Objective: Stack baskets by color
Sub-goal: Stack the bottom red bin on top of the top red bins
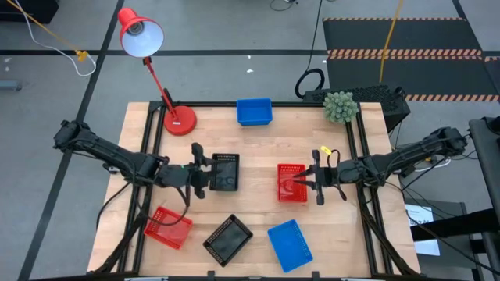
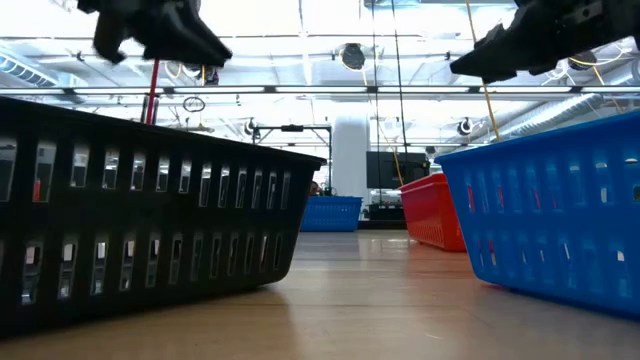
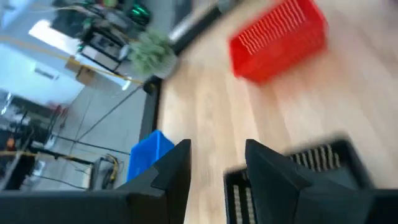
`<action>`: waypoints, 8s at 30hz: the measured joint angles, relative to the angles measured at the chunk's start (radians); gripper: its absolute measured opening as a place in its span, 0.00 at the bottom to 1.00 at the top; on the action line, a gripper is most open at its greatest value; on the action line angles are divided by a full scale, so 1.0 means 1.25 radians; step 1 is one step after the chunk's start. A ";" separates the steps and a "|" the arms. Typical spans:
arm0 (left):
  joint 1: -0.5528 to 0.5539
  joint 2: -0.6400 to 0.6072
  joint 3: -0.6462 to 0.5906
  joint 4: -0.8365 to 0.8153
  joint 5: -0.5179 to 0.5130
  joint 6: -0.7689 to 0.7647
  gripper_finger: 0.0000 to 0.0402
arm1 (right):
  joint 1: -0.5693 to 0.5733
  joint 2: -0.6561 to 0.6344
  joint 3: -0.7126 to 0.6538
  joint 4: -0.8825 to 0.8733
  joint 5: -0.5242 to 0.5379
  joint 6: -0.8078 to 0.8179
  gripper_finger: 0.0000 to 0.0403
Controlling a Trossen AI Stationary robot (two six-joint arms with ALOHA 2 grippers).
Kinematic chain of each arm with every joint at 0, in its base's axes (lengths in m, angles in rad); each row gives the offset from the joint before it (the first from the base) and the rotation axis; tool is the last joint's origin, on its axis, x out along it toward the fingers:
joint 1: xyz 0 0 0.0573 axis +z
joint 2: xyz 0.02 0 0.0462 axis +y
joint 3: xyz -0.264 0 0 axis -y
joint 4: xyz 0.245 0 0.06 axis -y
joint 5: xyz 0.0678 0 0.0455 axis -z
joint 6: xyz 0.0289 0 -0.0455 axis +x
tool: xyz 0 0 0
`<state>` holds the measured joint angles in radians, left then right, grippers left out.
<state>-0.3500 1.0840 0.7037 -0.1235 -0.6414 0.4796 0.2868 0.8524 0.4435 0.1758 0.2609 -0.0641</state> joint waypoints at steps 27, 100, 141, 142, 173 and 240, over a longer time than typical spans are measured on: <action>-0.319 0.264 0.096 0.212 -0.069 -0.244 0.38 | 0.353 0.366 0.362 -0.186 0.151 0.236 0.14; -0.630 0.421 0.313 -0.678 0.245 -0.738 0.04 | 0.309 0.520 0.499 -0.179 0.105 0.119 0.14; -0.165 0.482 0.602 -0.528 0.038 0.301 0.03 | 0.238 0.445 0.650 -0.360 0.373 0.047 0.34; -0.163 0.480 0.602 -0.512 0.049 0.304 0.02 | 0.235 0.445 0.650 -0.358 0.373 0.067 0.36; -0.103 0.489 0.581 -0.366 0.593 0.434 0.04 | 0.245 0.487 0.576 -0.288 -0.042 -0.314 0.44; -0.107 0.413 0.536 -0.161 0.149 0.005 0.69 | 0.246 0.500 0.578 -0.387 0.019 -0.531 0.01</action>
<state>-0.4834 1.6000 1.3739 -0.3250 -0.4545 0.4860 0.5941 1.4771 1.1656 -0.3083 0.2851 -0.7275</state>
